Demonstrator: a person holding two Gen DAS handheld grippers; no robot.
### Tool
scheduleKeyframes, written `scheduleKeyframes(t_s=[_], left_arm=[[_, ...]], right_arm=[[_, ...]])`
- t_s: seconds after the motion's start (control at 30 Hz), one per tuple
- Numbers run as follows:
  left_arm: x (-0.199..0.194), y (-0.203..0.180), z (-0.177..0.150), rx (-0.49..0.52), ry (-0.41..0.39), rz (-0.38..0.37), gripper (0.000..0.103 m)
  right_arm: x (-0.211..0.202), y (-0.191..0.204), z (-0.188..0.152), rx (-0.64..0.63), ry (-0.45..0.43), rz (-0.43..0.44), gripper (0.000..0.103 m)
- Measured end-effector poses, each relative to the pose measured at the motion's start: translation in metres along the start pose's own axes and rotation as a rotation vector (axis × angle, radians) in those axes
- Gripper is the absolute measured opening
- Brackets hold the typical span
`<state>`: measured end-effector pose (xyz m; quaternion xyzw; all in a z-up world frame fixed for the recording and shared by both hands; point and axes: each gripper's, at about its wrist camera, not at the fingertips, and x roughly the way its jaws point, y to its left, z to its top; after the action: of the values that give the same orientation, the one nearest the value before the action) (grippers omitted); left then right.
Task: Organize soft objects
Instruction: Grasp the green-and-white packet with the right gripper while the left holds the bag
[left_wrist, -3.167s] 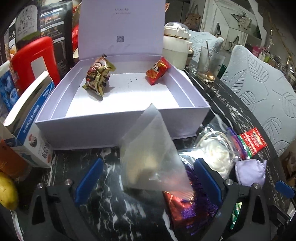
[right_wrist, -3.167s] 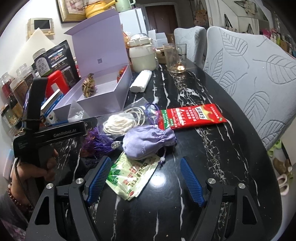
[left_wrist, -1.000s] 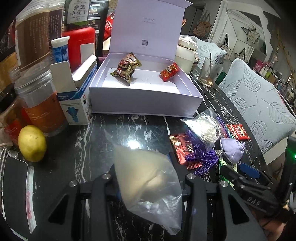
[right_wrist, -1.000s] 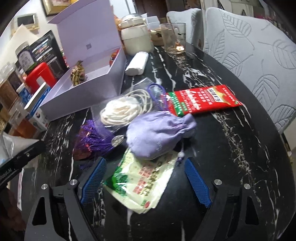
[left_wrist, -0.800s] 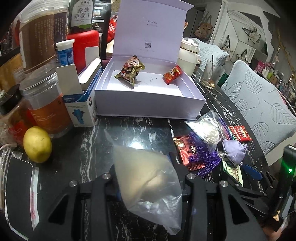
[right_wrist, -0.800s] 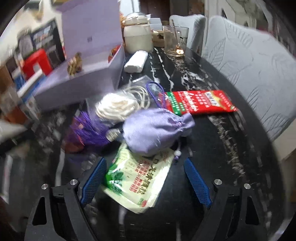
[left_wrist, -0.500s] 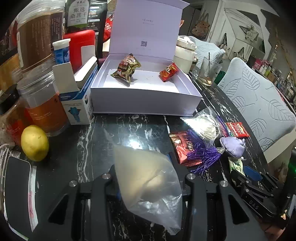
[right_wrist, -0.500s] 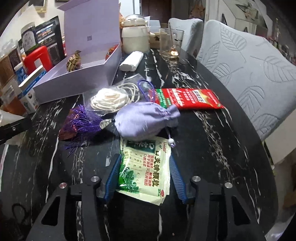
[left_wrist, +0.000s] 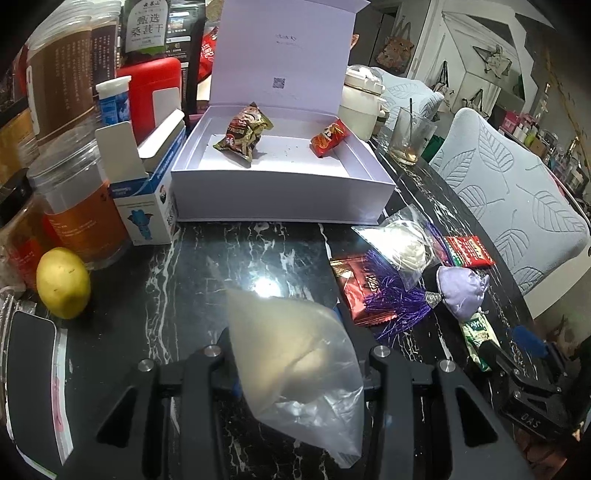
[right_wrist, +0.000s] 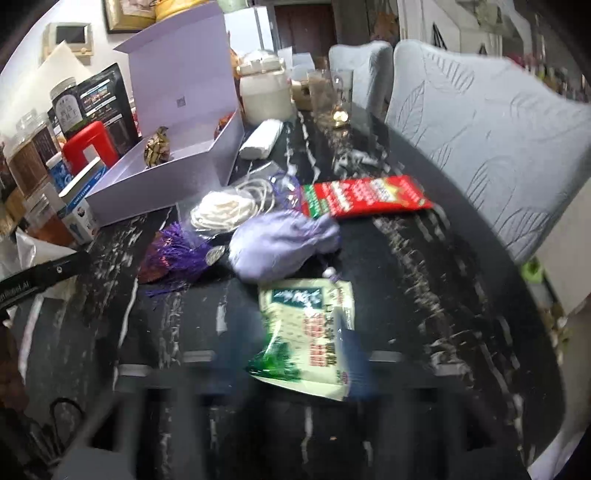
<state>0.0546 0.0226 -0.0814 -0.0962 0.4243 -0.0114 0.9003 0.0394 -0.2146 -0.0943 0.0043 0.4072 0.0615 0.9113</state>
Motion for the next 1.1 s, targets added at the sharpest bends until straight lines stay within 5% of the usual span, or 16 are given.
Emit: scheduleKeyframes(t_s=[0.27, 0.33, 0.43, 0.5, 0.9, 0.93, 0.97, 1.1], left_arm=[[0.0, -0.003, 0.002, 0.01, -0.002, 0.003, 0.04], [0.001, -0.002, 0.003, 0.007, 0.004, 0.006, 0.04], [0.001, -0.002, 0.002, 0.009, 0.005, 0.011, 0.04], [0.001, -0.003, 0.002, 0.007, 0.007, 0.005, 0.04], [-0.006, -0.012, 0.002, 0.039, -0.01, -0.013, 0.04], [-0.007, -0.013, 0.001, 0.042, -0.012, -0.014, 0.04], [-0.008, -0.014, 0.001, 0.043, -0.014, -0.014, 0.04], [-0.01, -0.016, -0.002, 0.047, -0.016, -0.022, 0.04]], right_arm=[[0.018, -0.008, -0.002, 0.043, 0.087, -0.007, 0.089], [0.018, -0.006, -0.003, 0.02, 0.098, -0.029, 0.084], [0.015, -0.005, -0.005, -0.013, 0.091, -0.069, 0.057], [0.013, -0.009, -0.004, -0.002, 0.101, -0.063, 0.05], [0.0, -0.032, -0.009, 0.113, 0.087, 0.037, 0.044], [-0.003, -0.033, -0.01, 0.12, 0.085, 0.042, 0.041], [-0.007, -0.033, -0.01, 0.116, 0.073, 0.044, 0.024], [-0.01, -0.028, -0.008, 0.077, 0.077, 0.019, 0.02]])
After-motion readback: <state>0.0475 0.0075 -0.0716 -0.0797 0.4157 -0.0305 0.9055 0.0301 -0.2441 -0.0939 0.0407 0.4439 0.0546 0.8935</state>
